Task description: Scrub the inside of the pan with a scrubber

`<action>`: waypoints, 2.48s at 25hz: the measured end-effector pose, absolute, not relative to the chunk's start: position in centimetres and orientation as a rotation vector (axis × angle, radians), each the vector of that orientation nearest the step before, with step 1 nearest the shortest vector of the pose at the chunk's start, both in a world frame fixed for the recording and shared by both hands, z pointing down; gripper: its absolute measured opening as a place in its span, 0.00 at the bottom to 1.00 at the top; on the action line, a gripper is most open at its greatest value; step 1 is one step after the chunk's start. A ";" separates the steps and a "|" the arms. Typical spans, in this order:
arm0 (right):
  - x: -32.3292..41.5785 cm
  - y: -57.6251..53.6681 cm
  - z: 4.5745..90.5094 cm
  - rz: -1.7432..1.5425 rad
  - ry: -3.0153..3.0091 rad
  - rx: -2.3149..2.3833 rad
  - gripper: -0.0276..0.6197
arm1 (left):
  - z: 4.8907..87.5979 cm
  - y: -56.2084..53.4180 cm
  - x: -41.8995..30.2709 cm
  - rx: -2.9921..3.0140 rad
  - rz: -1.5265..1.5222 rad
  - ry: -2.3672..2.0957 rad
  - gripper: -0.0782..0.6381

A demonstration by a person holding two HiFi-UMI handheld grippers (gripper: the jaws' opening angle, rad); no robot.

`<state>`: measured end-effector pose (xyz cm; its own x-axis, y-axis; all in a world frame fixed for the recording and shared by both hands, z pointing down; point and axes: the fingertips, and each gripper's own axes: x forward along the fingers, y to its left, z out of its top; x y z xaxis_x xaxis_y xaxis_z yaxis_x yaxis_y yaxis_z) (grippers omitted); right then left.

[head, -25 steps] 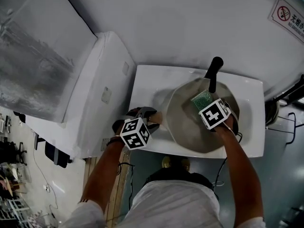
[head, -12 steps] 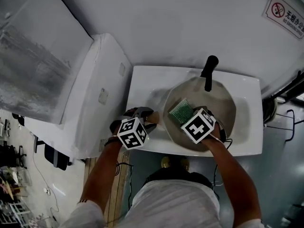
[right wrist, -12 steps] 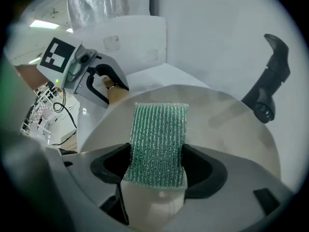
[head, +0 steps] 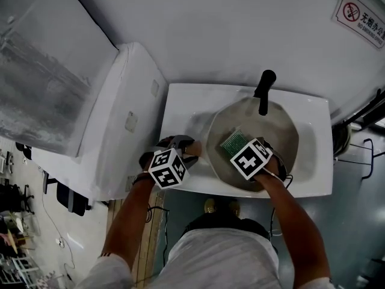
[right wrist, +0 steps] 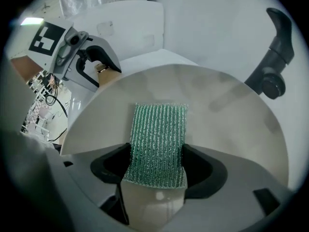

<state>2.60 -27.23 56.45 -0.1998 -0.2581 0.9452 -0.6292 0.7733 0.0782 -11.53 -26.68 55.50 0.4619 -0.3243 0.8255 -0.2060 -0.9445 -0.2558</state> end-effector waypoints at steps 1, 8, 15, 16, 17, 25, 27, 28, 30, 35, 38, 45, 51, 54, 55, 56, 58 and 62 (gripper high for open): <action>3.2 -27.4 56.4 0.395 -1.773 0.704 0.57 | 55.5 -26.7 -11.5 -2.582 -1.498 0.470 0.44; 7.4 -28.4 55.2 0.398 -1.712 0.781 0.57 | 55.6 -26.6 -11.6 -2.581 -1.492 0.466 0.44; 8.0 -28.6 53.2 0.363 -1.733 0.805 0.57 | 55.5 -26.6 -11.6 -2.581 -1.494 0.461 0.44; 7.5 -28.5 52.8 0.352 -1.747 0.801 0.57 | 55.5 -26.6 -11.6 -2.581 -1.495 0.460 0.44; 7.0 -28.4 52.4 0.340 -1.761 0.795 0.57 | 55.5 -26.6 -11.6 -2.581 -1.496 0.460 0.44; 2.2 -25.5 52.1 0.342 -1.847 0.685 0.57 | 55.5 -26.6 -11.5 -2.582 -1.498 0.465 0.44; 1.8 -24.8 52.9 0.349 -1.837 0.662 0.57 | 55.5 -26.6 -11.5 -2.581 -1.498 0.468 0.44; 1.7 -24.5 53.3 0.353 -1.830 0.651 0.57 | 55.5 -26.6 -11.5 -2.581 -1.497 0.469 0.44; 1.6 -24.0 54.1 0.357 -1.814 0.627 0.57 | 55.5 -26.6 -11.5 -2.580 -1.495 0.470 0.44; 1.8 -23.5 55.2 0.358 -1.777 0.597 0.57 | 55.5 -26.7 -11.5 -2.578 -1.495 0.474 0.44; 3.0 -23.5 55.5 0.363 -1.740 0.601 0.57 | 55.5 -26.7 -11.5 -2.577 -1.493 0.474 0.44; 6.1 -23.6 55.4 0.382 -1.674 0.633 0.57 | 55.5 -26.7 -11.6 -2.577 -1.490 0.468 0.44; 7.6 -24.2 54.8 0.346 -1.643 0.663 0.57 | 55.5 -26.6 -11.6 -2.576 -1.494 0.469 0.44; 8.0 -24.4 54.4 0.342 -1.645 0.673 0.57 | 55.5 -26.7 -11.5 -2.573 -1.501 0.477 0.44; 8.0 -24.4 54.2 0.341 -1.653 0.677 0.57 | 55.5 -26.6 -11.5 -2.570 -1.506 0.481 0.44; 7.9 -24.4 53.9 0.342 -1.666 0.682 0.57 | 55.5 -26.6 -11.5 -2.567 -1.510 0.483 0.44; 7.5 -24.6 53.2 0.349 -1.704 0.695 0.57 | 55.5 -26.5 -11.4 -2.566 -1.512 0.484 0.45; 6.8 -24.9 51.6 0.364 -1.781 0.723 0.57 | 54.8 -26.2 -11.2 -2.568 -1.497 0.495 0.49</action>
<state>6.79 -24.89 51.59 -0.1880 -0.2904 0.9383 -0.6351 0.7646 0.1094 -11.23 -26.23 54.78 0.4545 -0.3422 0.8224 -0.2154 -0.9381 -0.2713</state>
